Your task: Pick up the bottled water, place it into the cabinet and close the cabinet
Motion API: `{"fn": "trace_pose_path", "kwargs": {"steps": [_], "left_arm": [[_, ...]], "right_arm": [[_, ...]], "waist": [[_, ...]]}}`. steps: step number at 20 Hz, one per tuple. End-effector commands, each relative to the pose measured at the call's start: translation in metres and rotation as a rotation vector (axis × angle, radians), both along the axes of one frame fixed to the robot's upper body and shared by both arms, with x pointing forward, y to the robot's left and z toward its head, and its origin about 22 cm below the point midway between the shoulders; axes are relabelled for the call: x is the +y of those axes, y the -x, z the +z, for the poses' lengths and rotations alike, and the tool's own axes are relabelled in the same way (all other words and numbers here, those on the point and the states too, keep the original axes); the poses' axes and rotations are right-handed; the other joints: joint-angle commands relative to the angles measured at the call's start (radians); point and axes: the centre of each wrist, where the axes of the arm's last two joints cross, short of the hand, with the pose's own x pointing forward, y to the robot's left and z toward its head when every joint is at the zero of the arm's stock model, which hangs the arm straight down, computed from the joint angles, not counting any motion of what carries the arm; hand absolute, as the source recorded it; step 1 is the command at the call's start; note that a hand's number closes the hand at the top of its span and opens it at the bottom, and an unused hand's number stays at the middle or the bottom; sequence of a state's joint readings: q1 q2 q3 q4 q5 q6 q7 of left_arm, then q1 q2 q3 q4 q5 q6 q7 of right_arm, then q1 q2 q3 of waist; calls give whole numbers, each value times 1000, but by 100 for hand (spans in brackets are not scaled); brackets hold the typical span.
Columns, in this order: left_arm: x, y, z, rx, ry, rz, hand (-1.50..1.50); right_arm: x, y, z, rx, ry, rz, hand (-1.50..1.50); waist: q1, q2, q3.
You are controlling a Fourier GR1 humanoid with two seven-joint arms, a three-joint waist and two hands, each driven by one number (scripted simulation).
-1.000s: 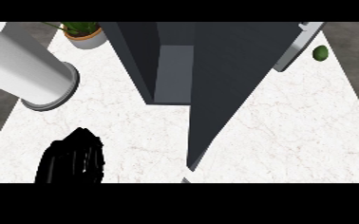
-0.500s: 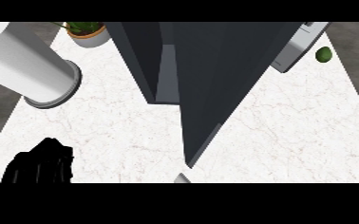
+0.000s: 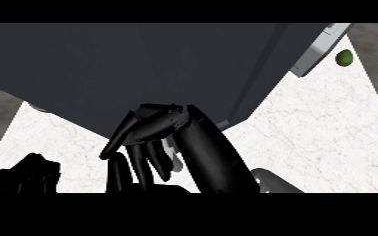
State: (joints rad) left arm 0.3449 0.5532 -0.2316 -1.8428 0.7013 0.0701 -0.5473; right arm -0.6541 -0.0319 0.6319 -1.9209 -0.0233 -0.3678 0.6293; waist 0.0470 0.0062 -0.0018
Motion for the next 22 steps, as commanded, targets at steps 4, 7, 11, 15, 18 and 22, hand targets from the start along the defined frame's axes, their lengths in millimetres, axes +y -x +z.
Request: {"fn": "trace_pose_path", "kwargs": {"steps": [4, 7, 11, 15, 18, 22], "left_arm": [[13, 18, -4, -4, 5, -11, 150], [23, 13, 1, -11, 18, -4, 150], [28, 23, 7, 5, -5, -11, 150], [30, 22, 1, -4, -19, -13, 150], [38, 10, 14, -8, -21, -36, 150], [30, 7, 5, -19, -17, -22, 150]], "right_arm": [[3, -89, -10, 160, -39, 12, 150], [-2, -113, -39, 154, -23, 18, 150], [-23, -157, -43, 167, -5, 6, 150], [-42, -180, -45, 157, 9, -37, 150], [-44, -184, -56, 148, 19, -40, 150], [-57, -194, -52, 135, 20, -20, 150]], "waist": [[-3, 3, 2], [-18, 0, 2], [-14, -1, 2], [-4, 6, 2], [-1, 13, 2], [-3, 19, 0]]}}
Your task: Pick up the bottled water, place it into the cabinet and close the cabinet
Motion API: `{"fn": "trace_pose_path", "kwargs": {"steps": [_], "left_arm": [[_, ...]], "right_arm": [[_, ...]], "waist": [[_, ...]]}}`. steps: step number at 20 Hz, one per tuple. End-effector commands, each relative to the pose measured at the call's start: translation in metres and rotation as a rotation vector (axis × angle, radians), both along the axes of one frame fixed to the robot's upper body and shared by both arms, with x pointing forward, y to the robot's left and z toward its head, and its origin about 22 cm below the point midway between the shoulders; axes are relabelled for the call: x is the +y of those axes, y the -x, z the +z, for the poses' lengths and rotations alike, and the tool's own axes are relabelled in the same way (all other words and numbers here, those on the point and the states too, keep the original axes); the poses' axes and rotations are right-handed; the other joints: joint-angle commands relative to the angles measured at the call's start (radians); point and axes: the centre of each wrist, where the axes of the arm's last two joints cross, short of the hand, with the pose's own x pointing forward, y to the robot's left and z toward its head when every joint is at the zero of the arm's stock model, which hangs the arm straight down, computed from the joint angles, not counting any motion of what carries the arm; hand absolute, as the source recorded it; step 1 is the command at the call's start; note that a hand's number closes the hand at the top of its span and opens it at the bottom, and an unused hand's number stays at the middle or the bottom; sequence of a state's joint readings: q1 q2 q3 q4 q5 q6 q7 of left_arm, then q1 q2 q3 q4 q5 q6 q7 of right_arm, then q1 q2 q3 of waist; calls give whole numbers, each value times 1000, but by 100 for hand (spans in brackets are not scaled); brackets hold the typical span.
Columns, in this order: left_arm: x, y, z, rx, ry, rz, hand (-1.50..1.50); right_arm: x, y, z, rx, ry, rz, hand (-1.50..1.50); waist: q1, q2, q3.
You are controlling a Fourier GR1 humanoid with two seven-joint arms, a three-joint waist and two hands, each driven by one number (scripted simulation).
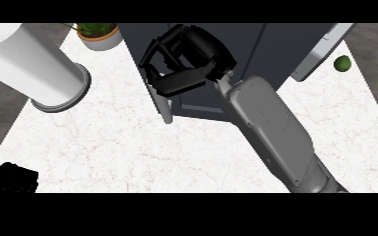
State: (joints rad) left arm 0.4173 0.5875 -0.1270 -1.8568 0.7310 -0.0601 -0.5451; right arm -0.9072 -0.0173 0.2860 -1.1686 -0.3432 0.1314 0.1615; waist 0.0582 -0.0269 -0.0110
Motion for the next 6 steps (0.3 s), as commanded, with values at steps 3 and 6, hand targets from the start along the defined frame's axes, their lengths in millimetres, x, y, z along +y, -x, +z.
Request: {"fn": "trace_pose_path", "kwargs": {"steps": [3, 6], "left_arm": [[-1, -9, 4, -23, 3, -2, 150], [-5, -8, 10, -5, -6, -16, 150]], "right_arm": [[-62, -44, -6, 53, 40, -226, 150], [-56, -44, -11, 39, 41, -232, 150]], "waist": [[-19, 49, 10], [-13, 47, 11]]}}
